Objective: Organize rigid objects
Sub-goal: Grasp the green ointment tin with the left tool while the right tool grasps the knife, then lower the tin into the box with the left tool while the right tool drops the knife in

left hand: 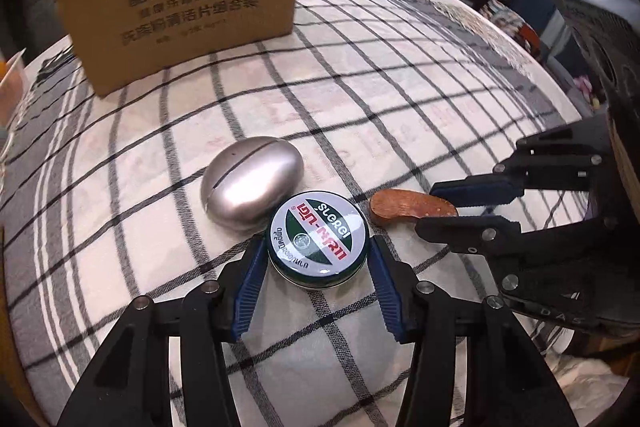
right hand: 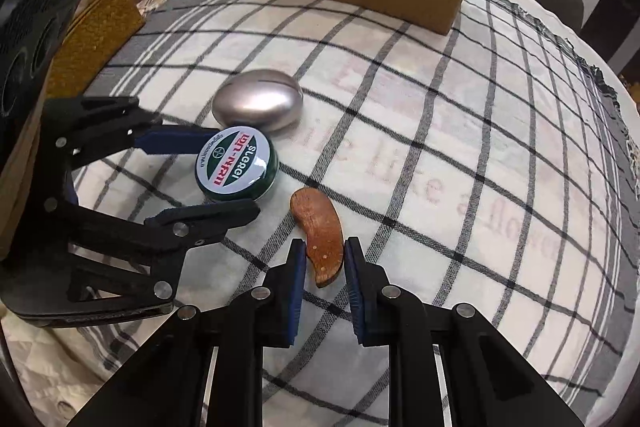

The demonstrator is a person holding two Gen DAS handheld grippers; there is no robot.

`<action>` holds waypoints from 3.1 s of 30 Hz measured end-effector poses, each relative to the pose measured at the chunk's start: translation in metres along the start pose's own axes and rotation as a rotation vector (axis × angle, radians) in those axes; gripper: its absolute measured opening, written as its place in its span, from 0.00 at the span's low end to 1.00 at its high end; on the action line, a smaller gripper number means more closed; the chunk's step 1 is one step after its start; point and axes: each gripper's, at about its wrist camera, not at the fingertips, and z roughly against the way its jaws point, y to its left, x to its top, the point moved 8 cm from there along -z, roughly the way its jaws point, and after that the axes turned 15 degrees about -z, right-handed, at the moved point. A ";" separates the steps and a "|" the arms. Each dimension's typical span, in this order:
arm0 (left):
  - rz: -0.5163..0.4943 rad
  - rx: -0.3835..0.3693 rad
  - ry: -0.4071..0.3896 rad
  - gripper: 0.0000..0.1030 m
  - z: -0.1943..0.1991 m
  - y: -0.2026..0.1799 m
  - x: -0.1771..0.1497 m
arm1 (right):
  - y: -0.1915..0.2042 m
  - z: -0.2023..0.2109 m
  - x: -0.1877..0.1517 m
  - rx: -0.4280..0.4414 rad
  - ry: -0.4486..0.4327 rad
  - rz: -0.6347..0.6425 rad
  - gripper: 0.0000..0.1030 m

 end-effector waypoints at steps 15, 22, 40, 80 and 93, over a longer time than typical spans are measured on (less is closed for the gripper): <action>0.066 0.071 -0.068 0.49 0.028 0.013 0.011 | 0.002 0.025 0.016 0.021 -0.076 -0.047 0.20; 0.092 0.115 -0.107 0.49 0.044 0.028 0.021 | 0.008 0.042 0.032 0.024 -0.136 -0.056 0.20; 0.165 0.222 -0.200 0.49 0.091 0.087 0.060 | 0.031 0.079 0.093 0.044 -0.289 -0.049 0.20; 0.177 0.284 -0.276 0.49 0.129 0.192 0.191 | 0.022 0.129 0.254 0.061 -0.462 -0.137 0.20; 0.194 0.273 -0.170 0.49 0.096 0.226 0.208 | 0.011 0.100 0.290 0.034 -0.378 -0.174 0.20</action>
